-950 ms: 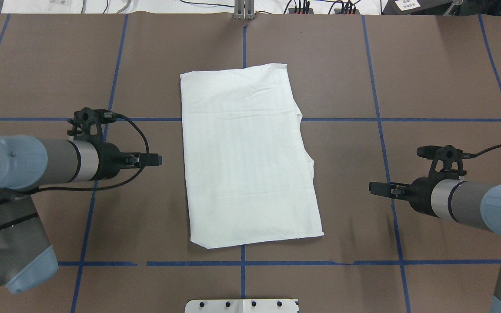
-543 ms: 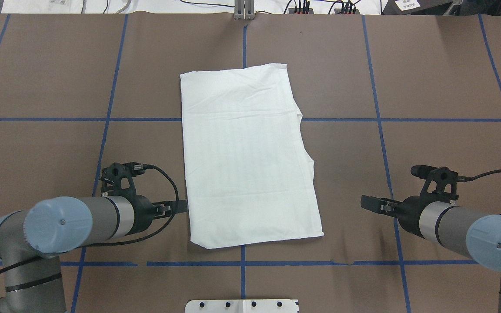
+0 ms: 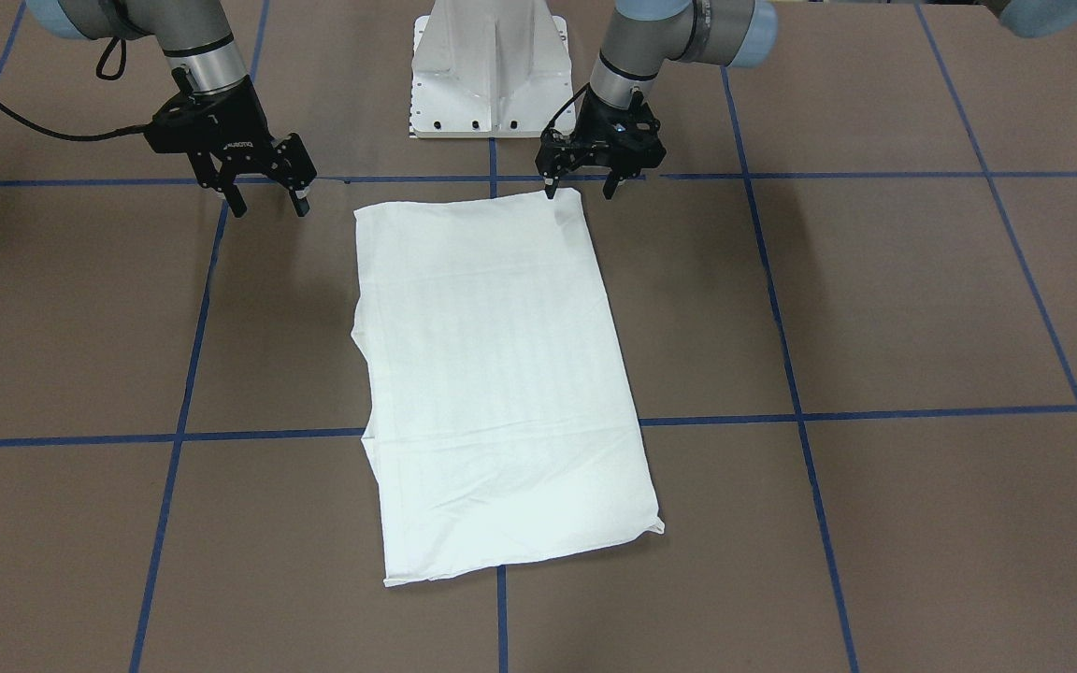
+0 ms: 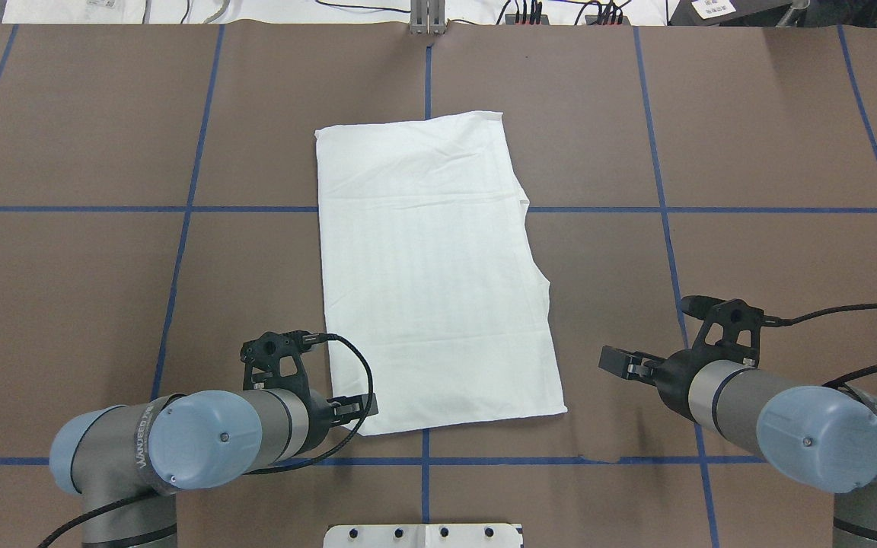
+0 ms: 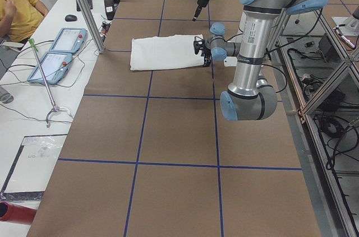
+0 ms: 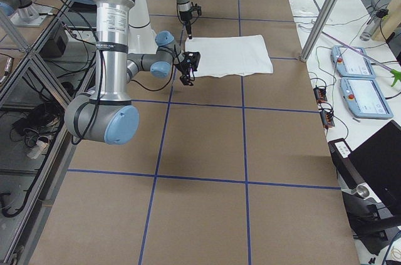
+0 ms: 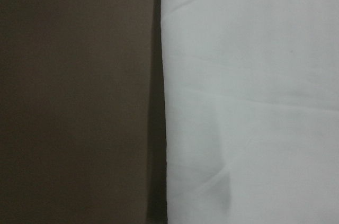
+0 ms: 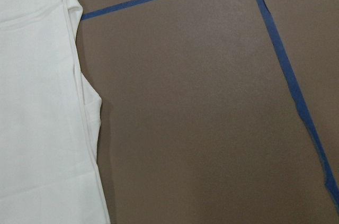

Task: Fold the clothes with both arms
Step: 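Lower both grippers to the shirt edge nearest the robot, then grasp the shirt edge nearest the robot with both grippers, then lift the held edge with both grippers and fold it toward the far edge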

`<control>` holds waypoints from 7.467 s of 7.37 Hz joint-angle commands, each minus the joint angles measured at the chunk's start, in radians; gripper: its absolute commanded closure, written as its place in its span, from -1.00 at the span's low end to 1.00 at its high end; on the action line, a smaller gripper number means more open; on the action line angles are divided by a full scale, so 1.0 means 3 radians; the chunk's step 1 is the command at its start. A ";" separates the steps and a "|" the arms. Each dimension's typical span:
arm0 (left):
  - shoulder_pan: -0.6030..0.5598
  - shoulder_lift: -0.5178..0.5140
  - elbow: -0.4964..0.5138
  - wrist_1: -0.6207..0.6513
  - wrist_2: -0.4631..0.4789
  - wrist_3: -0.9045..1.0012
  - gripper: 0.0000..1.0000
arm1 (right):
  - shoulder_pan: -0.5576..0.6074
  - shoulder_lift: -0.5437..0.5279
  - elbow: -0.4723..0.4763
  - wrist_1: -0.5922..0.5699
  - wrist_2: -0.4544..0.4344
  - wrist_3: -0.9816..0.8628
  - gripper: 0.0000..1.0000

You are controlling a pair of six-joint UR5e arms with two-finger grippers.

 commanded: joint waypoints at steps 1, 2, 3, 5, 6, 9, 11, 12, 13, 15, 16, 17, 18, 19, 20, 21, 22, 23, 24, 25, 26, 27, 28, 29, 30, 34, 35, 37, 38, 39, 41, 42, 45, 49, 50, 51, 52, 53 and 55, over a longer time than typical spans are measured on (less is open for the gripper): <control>-0.0006 -0.0021 0.0010 0.0011 0.0100 -0.0002 -0.76 | -0.0010 0.0024 -0.0046 -0.0013 -0.0019 0.0000 -1.00; -0.0006 -0.0026 0.0010 0.0005 0.0100 0.0003 -0.76 | -0.0010 0.0024 -0.0056 -0.0013 -0.0034 0.0000 -1.00; -0.0001 -0.0026 0.0031 0.0000 0.0100 0.0013 -0.76 | -0.0010 0.0024 -0.0056 -0.0013 -0.0034 0.0000 -1.00; 0.0004 -0.0072 0.0087 -0.0015 0.0095 0.0029 -0.76 | -0.0015 0.0024 -0.0056 -0.0013 -0.0034 0.0000 -1.00; 0.0004 -0.0118 0.0188 -0.0091 0.0095 0.0029 -0.76 | -0.0015 0.0024 -0.0056 -0.0013 -0.0040 0.0000 -1.00; 0.0004 -0.0134 0.0210 -0.0107 0.0095 0.0009 -0.19 | -0.0015 0.0024 -0.0056 -0.0013 -0.0040 0.0005 -1.00; -0.0001 -0.0134 0.0190 -0.0102 0.0075 0.0014 0.10 | -0.0030 0.0024 -0.0056 -0.0013 -0.0040 0.0005 -1.00; -0.0006 -0.0134 0.0179 -0.0097 0.0075 0.0014 0.10 | -0.0061 0.0024 -0.0051 -0.0013 -0.0090 0.0005 -1.00; -0.0006 -0.0129 0.0174 -0.0087 0.0075 0.0019 0.10 | -0.0081 0.0024 -0.0056 -0.0013 -0.0106 0.0011 -1.00; -0.0011 -0.0129 0.0174 -0.0087 0.0075 0.0014 0.99 | -0.0234 0.0034 -0.0056 -0.0023 -0.0289 0.0426 -0.92; -0.0011 -0.0123 0.0174 -0.0087 0.0075 0.0014 1.00 | -0.0306 0.0141 -0.0056 -0.0038 -0.0346 0.0698 -0.90; -0.0006 -0.0128 0.0174 -0.0087 0.0080 0.0014 1.00 | -0.0398 0.0339 -0.0102 -0.0287 -0.0351 0.1106 -0.90; -0.0011 -0.0129 0.0174 -0.0087 0.0080 0.0019 1.00 | -0.0419 0.0832 -0.0234 -0.0831 -0.0362 0.1479 -0.90; -0.0011 -0.0129 0.0174 -0.0087 0.0080 0.0014 1.00 | -0.0505 0.1237 -0.0488 -0.1165 -0.0367 0.1843 -0.90; -0.0006 -0.0129 0.0159 -0.0087 0.0085 0.0014 1.00 | -0.0511 0.1358 -0.0622 -0.1189 -0.0367 0.1953 -0.90; -0.0006 -0.0129 0.0149 -0.0087 0.0085 0.0014 1.00 | -0.0511 0.1359 -0.0644 -0.1194 -0.0367 0.1969 -0.90; -0.0006 -0.0129 0.0143 -0.0087 0.0085 0.0014 1.00 | -0.0511 0.1349 -0.0674 -0.1194 -0.0367 0.2055 -0.90; -0.0006 -0.0129 0.0133 -0.0087 0.0085 0.0014 1.00 | -0.0511 0.1359 -0.0675 -0.1199 -0.0367 0.2061 -0.90; -0.0011 -0.0129 0.0123 -0.0087 0.0090 0.0019 1.00 | -0.0511 0.1359 -0.0680 -0.1199 -0.0367 0.2061 -0.90; -0.0011 -0.0129 0.0123 -0.0087 0.0090 0.0024 1.00 | -0.0516 0.1359 -0.0690 -0.1199 -0.0367 0.2061 -0.90; -0.0011 -0.0129 0.0123 -0.0087 0.0090 0.0024 1.00 | -0.0521 0.1379 -0.0690 -0.1199 -0.0367 0.2066 -0.87; -0.0011 -0.0129 0.0123 -0.0092 0.0090 0.0029 1.00 | -0.0516 0.1394 -0.0695 -0.1199 -0.0367 0.2066 -0.67; -0.0011 -0.0129 0.0123 -0.0087 0.0090 0.0029 1.00 | -0.0506 0.1395 -0.0695 -0.1199 -0.0377 0.2203 -0.14; -0.0011 -0.0129 0.0123 -0.0087 0.0090 0.0029 1.00 | -0.0506 0.1415 -0.0695 -0.1204 -0.0377 0.2224 0.25; -0.0016 -0.0129 0.0118 -0.0087 0.0090 0.0029 1.00 | -0.0506 0.1420 -0.0705 -0.1209 -0.0387 0.2230 0.42; -0.0011 -0.0134 0.0103 -0.0087 0.0085 0.0034 1.00 | -0.0430 0.1660 -0.0762 -0.1429 -0.0397 0.2235 1.00; -0.0016 -0.0134 0.0087 -0.0092 0.0075 0.0039 1.00 | -0.0419 0.1655 -0.0747 -0.1490 -0.0392 0.2230 1.00; -0.0046 -0.0113 -0.0375 0.0187 -0.0037 0.0277 1.00 | -0.0404 0.1666 -0.0183 -0.2090 -0.0347 0.2184 1.00; -0.0052 -0.0108 -0.0657 0.0468 -0.0129 0.0279 1.00 | -0.0480 0.1666 0.0338 -0.2621 -0.0265 0.2194 1.00; -0.0052 -0.0118 -0.0973 0.0749 -0.0175 0.0279 1.00 | -0.0668 0.1797 0.0854 -0.3254 -0.0229 0.2224 1.00; -0.0082 -0.0149 -0.1542 0.1332 -0.0324 0.0285 1.00 | -0.0762 0.2298 0.1049 -0.3918 -0.0224 0.2225 1.00; -0.0148 -0.0225 -0.1402 0.1340 -0.0339 0.0310 1.00 | -0.0757 0.2289 0.0912 -0.3889 -0.0244 0.2169 1.00; -0.0618 -0.0527 -0.0773 0.1309 -0.0334 0.0616 1.00 | -0.0308 0.2330 0.0028 -0.3170 -0.0300 0.1842 1.00; -0.1089 -0.0879 0.0191 0.0882 -0.0324 0.0902 1.00 | 0.0188 0.2335 -0.0397 -0.2694 -0.0270 0.1361 1.00; -0.1156 -0.0916 0.0453 0.0667 -0.0319 0.0944 1.00 | 0.0321 0.2340 -0.0505 -0.2576 -0.0260 0.1234 1.00; -0.1182 -0.0936 0.0688 0.0447 -0.0314 0.0975 1.00 | 0.0429 0.2346 -0.0673 -0.2433 -0.0259 0.1106 1.00; -0.1187 -0.0987 0.0893 0.0314 -0.0309 0.0975 1.00 | 0.0495 0.2356 -0.0963 -0.2189 -0.0264 0.1034 1.00; -0.1187 -0.1033 0.1103 0.0181 -0.0253 0.0980 1.00 | 0.0547 0.2386 -0.1300 -0.1852 -0.0265 0.0957 1.00; -0.1187 -0.1023 0.1248 0.0062 -0.0196 0.1056 -0.45 | 0.0557 0.2499 -0.1813 -0.1370 -0.0270 0.0753 0.41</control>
